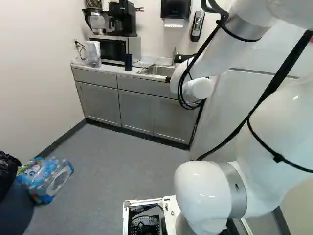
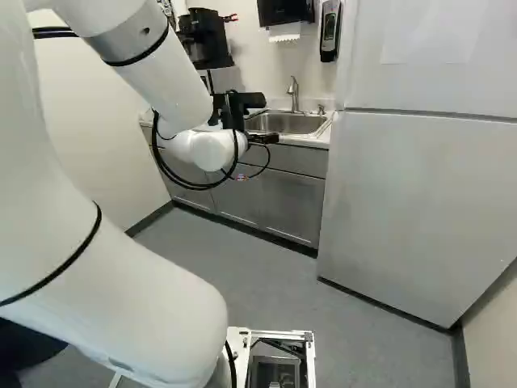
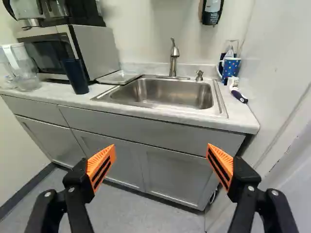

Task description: Rinse the cup and place it in the tray

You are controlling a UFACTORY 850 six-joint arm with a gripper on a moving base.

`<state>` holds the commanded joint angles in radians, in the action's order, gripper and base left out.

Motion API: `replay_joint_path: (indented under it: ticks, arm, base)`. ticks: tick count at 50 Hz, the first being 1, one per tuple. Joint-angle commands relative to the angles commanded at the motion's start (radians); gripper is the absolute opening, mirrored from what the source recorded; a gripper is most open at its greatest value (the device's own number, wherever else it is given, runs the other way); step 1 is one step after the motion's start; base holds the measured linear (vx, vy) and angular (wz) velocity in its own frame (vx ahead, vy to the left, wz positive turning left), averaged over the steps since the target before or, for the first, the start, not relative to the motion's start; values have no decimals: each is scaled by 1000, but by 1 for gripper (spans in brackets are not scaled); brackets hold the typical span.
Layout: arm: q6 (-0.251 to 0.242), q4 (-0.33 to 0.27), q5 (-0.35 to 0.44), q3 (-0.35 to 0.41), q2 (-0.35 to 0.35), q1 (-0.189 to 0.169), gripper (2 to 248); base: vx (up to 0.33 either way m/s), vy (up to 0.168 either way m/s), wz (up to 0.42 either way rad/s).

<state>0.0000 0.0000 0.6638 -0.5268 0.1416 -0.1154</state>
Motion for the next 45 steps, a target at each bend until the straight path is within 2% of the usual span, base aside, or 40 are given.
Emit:
replay_joint_path:
  ticks: [45]
  arm:
    - [0,0,-114,-119,-19,7,247]
  base:
    - [0,0,0]
